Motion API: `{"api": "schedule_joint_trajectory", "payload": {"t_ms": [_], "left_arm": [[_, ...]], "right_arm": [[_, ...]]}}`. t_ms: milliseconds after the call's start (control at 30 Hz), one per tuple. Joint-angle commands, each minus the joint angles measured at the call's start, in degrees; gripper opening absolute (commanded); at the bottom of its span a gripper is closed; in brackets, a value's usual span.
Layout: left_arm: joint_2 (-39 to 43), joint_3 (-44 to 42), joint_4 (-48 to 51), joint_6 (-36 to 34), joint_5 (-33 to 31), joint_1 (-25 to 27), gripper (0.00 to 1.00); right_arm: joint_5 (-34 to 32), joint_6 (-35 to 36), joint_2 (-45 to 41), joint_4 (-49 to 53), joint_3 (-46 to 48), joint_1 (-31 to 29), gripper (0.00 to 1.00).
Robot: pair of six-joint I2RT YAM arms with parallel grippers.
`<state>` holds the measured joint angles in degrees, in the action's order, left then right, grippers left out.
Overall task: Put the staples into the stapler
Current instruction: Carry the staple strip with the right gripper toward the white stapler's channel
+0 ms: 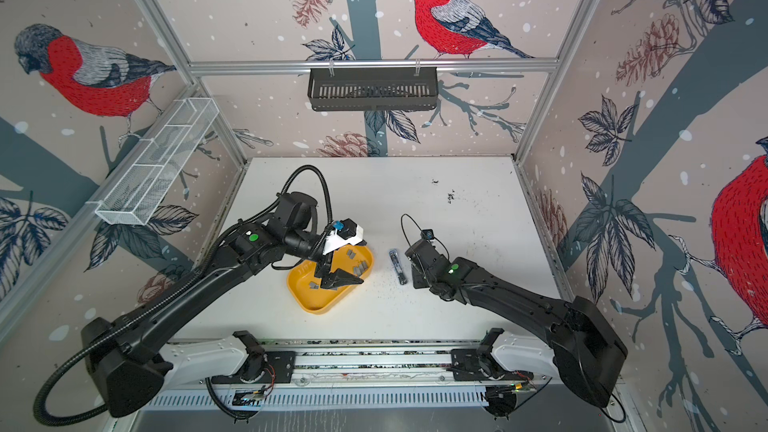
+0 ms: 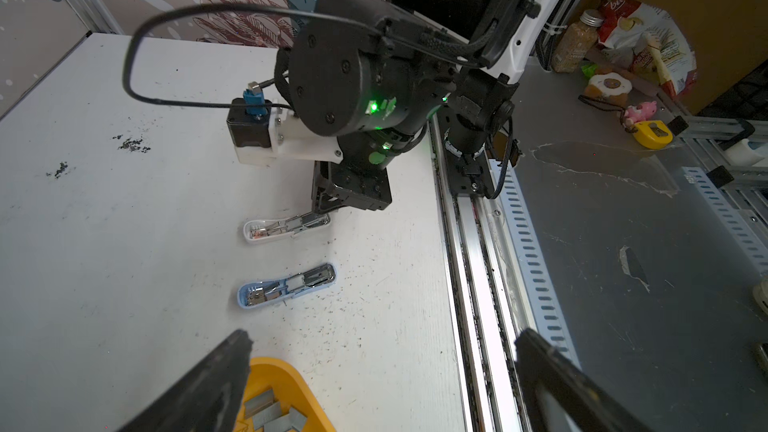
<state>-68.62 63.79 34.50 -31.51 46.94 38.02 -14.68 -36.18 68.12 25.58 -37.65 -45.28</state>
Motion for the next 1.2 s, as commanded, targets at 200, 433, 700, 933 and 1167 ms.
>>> {"api": "schedule_joint_trajectory", "payload": {"t_ms": [200,433,700,933,1167], "left_arm": [[-0.6,0.3,-0.8,-0.6,1.6,0.0,0.99],[-0.7,0.4,-0.7,-0.6,1.5,0.0,0.99],[-0.9,0.4,-0.6,-0.6,1.8,-0.1,0.98],[-1.1,0.4,-0.5,-0.6,1.8,0.0,0.98],[-1.2,0.4,-0.5,-0.6,1.7,0.0,0.98]], "right_arm": [[0.2,3.4,2.4,0.4,-0.5,6.5,0.15],[1.1,4.3,4.7,-0.7,0.1,7.7,0.14],[2.2,4.8,6.6,-2.2,0.9,7.9,0.15],[3.7,5.5,6.8,-3.8,1.4,7.9,0.15],[4.4,5.7,6.7,-4.4,1.7,7.9,0.15]]}}
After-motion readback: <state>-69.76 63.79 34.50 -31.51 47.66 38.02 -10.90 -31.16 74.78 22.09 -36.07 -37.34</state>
